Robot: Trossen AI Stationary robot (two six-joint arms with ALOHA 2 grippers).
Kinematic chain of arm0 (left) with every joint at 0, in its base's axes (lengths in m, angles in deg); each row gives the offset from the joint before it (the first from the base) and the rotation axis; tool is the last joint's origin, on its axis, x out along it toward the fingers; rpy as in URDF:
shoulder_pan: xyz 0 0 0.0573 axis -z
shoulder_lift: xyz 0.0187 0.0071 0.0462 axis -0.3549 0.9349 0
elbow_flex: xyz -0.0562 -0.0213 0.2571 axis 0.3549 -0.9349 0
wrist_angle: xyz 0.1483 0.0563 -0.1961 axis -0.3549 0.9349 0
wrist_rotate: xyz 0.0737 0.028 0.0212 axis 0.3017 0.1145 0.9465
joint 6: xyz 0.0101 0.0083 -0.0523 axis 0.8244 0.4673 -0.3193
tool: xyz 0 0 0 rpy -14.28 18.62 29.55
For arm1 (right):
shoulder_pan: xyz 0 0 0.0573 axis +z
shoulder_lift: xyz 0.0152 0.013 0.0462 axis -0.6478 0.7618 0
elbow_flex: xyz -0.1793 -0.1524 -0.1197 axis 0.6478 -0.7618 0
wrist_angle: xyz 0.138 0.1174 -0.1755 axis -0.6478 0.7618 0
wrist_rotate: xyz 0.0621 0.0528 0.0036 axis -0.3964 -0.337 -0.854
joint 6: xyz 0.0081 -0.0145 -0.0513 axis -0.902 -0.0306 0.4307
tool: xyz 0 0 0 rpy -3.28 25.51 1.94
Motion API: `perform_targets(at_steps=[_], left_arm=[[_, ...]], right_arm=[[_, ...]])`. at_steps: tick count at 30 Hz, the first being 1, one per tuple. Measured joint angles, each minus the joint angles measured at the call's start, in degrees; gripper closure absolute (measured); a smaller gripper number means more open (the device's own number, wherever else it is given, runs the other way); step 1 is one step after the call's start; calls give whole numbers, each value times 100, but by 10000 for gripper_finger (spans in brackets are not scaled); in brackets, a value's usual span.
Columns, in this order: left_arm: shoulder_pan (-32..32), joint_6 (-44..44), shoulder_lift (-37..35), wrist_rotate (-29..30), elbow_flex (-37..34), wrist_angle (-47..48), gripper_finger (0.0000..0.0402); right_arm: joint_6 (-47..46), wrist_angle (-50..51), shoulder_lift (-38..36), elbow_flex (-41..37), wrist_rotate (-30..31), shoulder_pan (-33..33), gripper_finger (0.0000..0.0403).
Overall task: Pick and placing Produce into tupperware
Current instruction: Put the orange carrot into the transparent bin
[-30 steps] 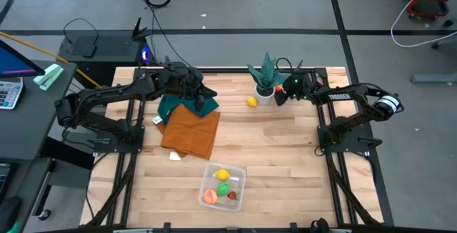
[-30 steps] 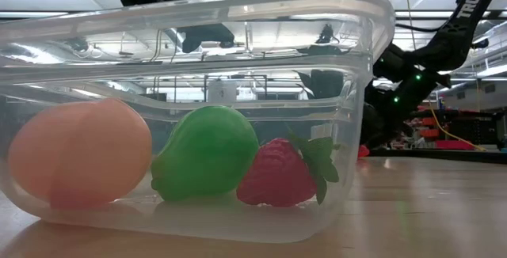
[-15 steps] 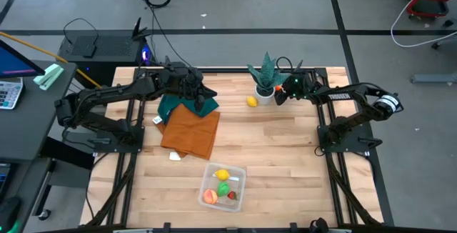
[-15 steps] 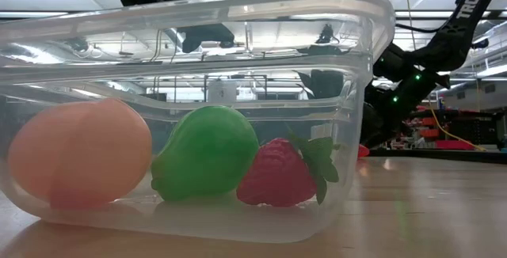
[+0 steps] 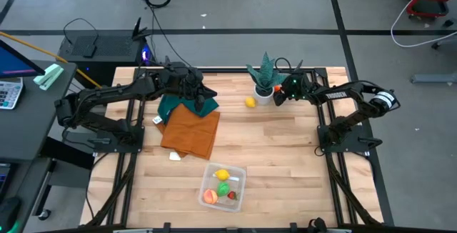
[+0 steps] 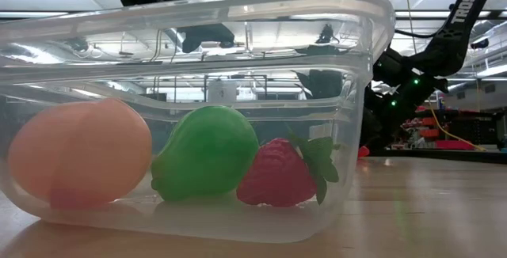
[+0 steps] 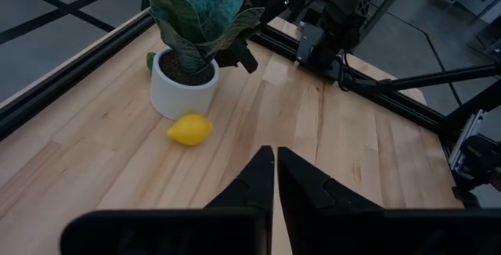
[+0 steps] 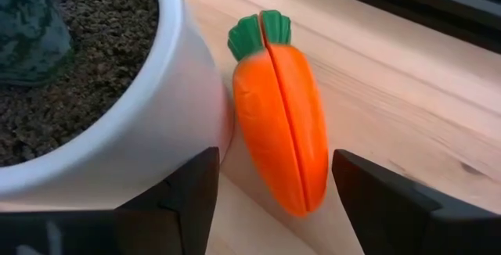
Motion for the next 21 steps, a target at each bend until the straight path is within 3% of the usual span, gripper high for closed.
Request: perform_targets(at_steps=[7, 21], left_arm=[[0, 0, 0, 0, 0, 8, 388], [0, 0, 0, 0, 0, 24, 386]], right_arm=[[4, 0, 0, 0, 17, -2, 215], [6, 2, 0, 0, 199, -2, 325]])
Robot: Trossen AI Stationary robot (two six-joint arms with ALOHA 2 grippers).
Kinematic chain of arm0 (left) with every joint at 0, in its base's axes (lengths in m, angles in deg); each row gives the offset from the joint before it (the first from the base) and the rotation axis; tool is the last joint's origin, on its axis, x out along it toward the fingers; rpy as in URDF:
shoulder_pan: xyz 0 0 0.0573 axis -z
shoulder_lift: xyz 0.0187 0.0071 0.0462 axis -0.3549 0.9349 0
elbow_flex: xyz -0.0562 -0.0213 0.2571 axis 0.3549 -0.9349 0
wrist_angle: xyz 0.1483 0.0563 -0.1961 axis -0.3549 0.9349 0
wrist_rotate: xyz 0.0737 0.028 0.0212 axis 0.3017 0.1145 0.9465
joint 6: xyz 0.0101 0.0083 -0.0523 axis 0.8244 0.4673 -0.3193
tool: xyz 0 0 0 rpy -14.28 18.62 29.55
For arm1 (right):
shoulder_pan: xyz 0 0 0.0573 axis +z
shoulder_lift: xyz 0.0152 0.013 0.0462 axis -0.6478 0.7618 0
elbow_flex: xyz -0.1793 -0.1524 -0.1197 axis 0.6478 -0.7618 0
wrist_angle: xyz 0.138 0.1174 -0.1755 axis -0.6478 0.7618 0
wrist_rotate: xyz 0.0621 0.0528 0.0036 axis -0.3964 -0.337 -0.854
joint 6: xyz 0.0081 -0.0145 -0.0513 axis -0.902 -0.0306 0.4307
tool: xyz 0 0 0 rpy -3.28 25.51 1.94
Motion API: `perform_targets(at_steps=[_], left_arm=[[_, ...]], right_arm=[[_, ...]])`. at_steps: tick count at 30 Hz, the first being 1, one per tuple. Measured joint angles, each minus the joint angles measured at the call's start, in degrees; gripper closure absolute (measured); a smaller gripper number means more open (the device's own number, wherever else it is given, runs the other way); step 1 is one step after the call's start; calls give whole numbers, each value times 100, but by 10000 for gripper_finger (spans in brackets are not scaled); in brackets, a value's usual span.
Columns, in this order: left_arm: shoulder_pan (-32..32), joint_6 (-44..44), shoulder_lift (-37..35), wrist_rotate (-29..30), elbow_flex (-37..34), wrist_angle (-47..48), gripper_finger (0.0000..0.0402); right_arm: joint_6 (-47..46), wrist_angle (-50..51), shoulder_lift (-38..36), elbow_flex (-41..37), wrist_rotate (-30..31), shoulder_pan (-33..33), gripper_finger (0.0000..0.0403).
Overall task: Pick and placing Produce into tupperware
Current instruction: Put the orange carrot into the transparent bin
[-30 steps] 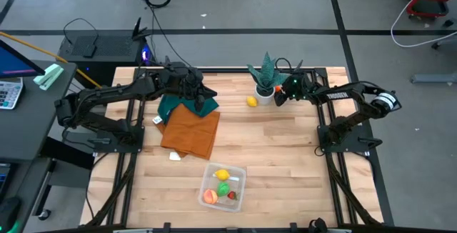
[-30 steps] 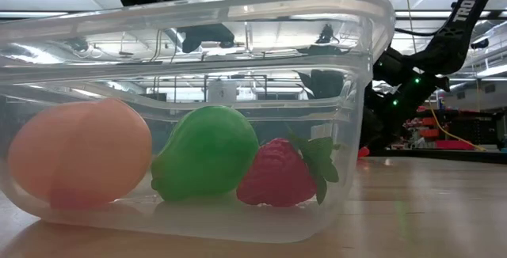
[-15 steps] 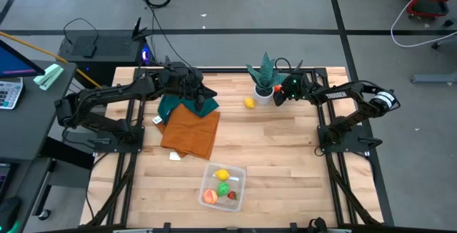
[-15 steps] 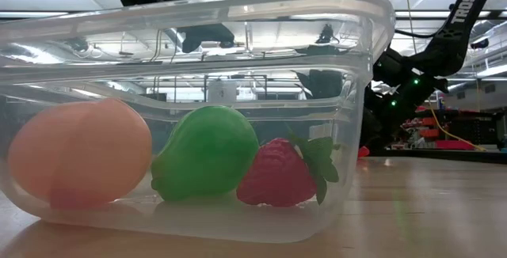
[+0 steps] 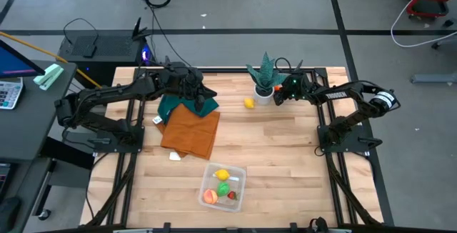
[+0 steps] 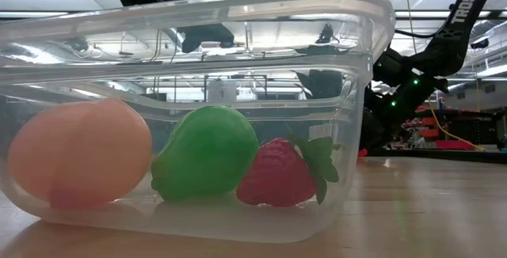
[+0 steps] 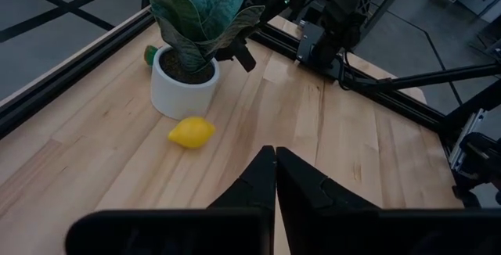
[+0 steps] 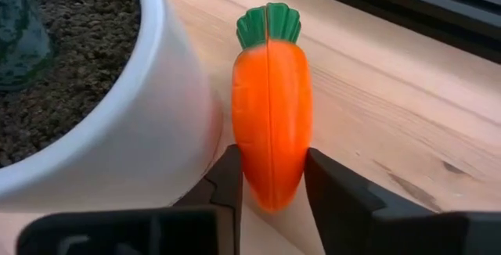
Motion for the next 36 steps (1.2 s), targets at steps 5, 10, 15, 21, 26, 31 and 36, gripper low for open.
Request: perform_targets(at_steps=[5, 10, 15, 21, 26, 31, 36], left_arm=[[-1, -1, 0, 0, 0, 0, 388], [-2, -2, 0, 0, 0, 0, 378], [-1, 0, 0, 0, 0, 0, 381], [-1, -1, -2, 0, 0, 0, 391], [0, 0, -2, 0, 0, 2, 386], [0, 0, -2, 0, 0, 4, 377], [-2, 0, -2, 0, 0, 32, 385]], right_arm=[[-4, 0, 0, 0, 2, 0, 339], [-159, 0, 0, 0, 69, -2, 342], [-302, -46, 0, 0, 96, -4, 349], [-463, -129, 0, 0, 130, -4, 392], [-607, -204, 0, 0, 253, -15, 402], [-619, -197, 0, 0, 254, -15, 402], [-727, -184, -38, 0, 256, -15, 402]])
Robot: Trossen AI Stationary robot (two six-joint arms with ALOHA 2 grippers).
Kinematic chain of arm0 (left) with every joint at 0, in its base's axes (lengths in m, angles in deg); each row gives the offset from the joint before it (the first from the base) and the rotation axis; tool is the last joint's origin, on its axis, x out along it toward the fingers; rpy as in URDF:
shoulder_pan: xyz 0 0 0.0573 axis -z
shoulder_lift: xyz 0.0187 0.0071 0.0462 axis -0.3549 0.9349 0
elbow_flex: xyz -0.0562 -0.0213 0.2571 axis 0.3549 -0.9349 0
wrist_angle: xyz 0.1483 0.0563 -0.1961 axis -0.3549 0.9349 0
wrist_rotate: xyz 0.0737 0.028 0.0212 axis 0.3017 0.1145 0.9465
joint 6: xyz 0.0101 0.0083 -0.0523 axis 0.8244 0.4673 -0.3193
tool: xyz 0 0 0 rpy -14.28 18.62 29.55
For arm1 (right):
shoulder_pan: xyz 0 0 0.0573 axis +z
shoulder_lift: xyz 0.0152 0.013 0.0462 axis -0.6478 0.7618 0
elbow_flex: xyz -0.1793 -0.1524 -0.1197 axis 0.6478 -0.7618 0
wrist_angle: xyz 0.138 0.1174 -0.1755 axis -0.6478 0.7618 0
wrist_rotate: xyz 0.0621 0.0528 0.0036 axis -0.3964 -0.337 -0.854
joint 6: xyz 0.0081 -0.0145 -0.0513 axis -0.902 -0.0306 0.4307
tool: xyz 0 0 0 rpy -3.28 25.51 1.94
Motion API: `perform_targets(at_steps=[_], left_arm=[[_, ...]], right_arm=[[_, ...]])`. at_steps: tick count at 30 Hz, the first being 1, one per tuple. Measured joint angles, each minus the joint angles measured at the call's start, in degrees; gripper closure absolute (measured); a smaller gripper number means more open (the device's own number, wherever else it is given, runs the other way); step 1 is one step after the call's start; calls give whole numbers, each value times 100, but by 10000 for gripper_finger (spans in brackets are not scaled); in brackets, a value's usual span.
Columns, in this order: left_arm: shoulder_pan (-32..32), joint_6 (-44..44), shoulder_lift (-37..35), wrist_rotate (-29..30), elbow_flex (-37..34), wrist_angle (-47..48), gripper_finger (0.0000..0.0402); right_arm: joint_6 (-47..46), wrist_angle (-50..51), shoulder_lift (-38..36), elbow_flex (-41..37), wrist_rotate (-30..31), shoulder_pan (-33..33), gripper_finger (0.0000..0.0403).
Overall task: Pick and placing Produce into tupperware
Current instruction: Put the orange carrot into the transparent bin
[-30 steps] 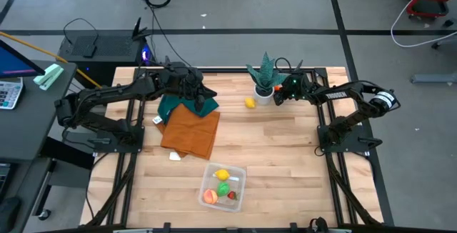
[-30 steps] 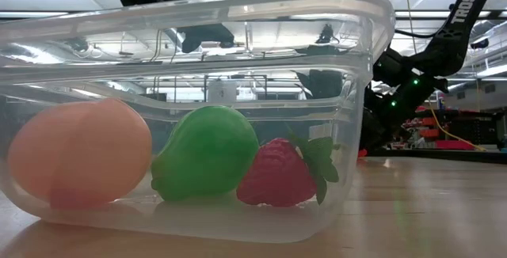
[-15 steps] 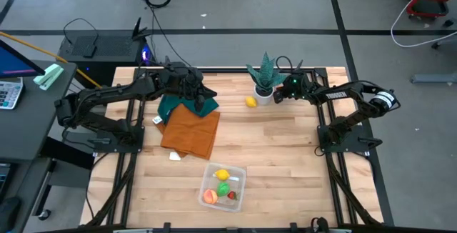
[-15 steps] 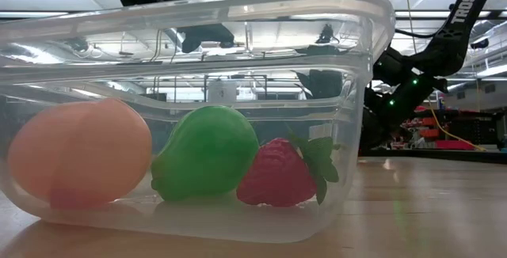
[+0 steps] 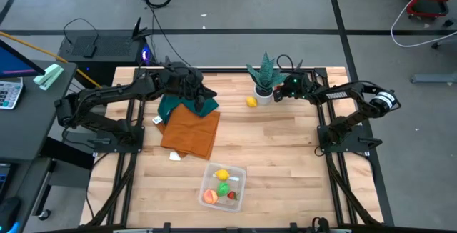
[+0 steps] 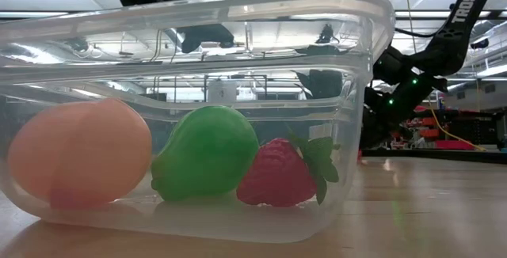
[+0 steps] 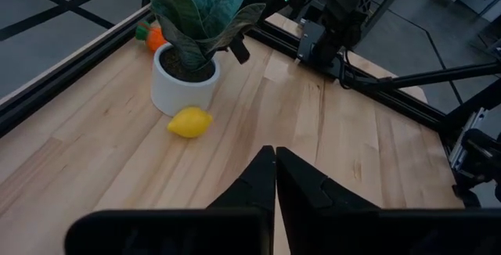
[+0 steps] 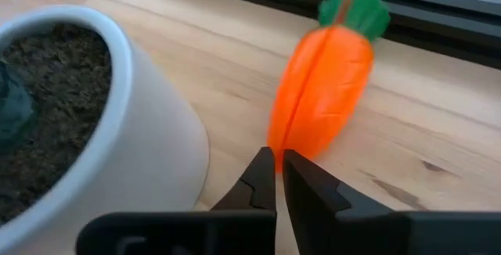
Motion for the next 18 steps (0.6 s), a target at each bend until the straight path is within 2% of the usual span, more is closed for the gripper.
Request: perform_targets(at_steps=[6, 11, 14, 18], left_arm=[[0, 0, -2, 0, 0, 155, 391], [1, 6, -2, 0, 0, 188, 379], [2, 10, -2, 0, 0, 187, 375], [1, 20, -2, 0, 0, 185, 378]], right_arm=[[-282, 34, -267, 0, 89, 0, 398], [-548, 62, -484, 0, 358, -63, 386], [-759, 143, -495, 0, 395, -225, 363], [-1066, 191, -494, 115, 342, -331, 313]])
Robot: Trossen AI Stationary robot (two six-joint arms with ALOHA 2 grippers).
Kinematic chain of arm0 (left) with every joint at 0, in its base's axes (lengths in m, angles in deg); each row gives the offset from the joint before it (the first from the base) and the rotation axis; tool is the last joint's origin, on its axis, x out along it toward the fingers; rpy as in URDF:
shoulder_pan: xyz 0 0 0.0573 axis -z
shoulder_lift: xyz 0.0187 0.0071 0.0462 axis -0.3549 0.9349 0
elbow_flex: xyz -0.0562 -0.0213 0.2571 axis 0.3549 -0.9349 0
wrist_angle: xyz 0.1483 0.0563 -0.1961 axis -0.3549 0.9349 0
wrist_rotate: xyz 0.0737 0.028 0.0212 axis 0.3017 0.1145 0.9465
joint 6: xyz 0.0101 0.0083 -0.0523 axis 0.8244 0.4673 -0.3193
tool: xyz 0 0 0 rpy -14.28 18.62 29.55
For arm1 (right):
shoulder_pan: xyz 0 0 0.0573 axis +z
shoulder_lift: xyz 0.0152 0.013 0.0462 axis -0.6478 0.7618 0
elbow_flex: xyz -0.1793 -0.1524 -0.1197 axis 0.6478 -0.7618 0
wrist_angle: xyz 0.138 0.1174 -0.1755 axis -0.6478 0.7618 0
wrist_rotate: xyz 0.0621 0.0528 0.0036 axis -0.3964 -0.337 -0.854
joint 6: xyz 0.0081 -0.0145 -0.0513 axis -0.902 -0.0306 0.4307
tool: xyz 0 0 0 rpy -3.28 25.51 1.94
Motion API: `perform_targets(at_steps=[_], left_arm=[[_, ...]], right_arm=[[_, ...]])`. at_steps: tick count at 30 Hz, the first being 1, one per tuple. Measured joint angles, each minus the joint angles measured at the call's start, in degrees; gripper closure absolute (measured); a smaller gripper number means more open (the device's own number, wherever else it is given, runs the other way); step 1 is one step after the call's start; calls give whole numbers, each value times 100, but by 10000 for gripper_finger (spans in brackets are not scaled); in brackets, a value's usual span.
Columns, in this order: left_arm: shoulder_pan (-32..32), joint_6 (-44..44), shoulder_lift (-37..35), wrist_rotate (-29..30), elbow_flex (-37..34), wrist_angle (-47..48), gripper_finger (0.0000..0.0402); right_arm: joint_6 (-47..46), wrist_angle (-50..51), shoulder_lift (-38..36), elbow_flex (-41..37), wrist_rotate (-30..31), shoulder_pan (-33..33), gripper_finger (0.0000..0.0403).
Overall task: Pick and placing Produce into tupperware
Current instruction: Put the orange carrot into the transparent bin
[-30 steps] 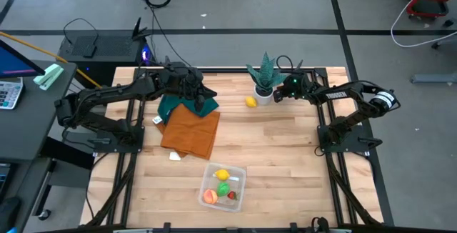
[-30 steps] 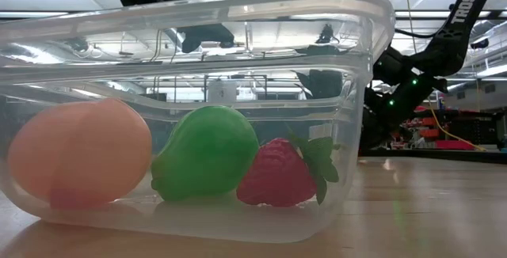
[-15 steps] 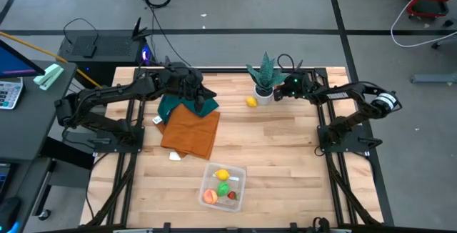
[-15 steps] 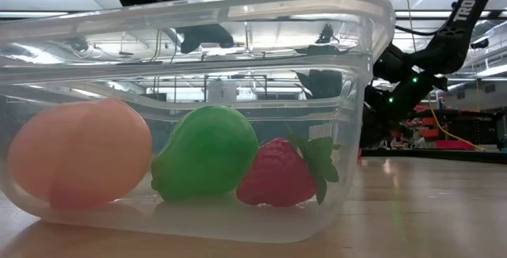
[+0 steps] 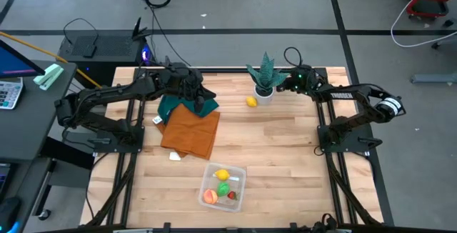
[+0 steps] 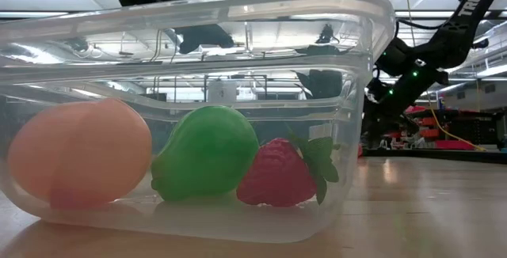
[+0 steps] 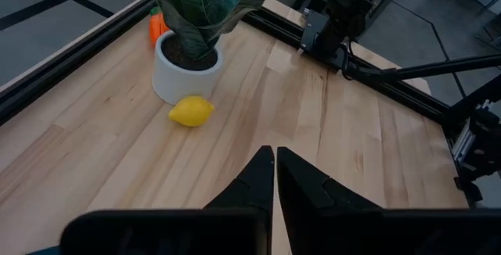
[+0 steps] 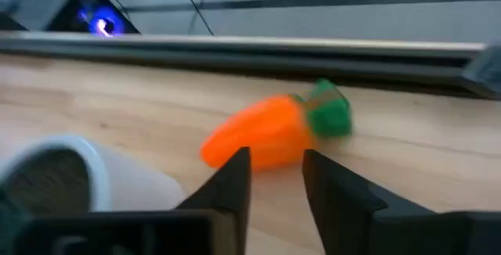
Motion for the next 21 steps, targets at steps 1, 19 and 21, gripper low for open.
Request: perform_targets(at_steps=[1, 19, 21], left_arm=[[1, 0, 0, 0, 0, 1, 380], [8, 0, 0, 0, 0, -1, 381], [8, 0, 0, 0, 0, -2, 385]], right_arm=[[-93, 12, -1, 43, -22, -25, 299], [808, 2179, 1, 1677, -540, -934, 213], [978, 2541, 1, 1932, -784, -1071, 215]])
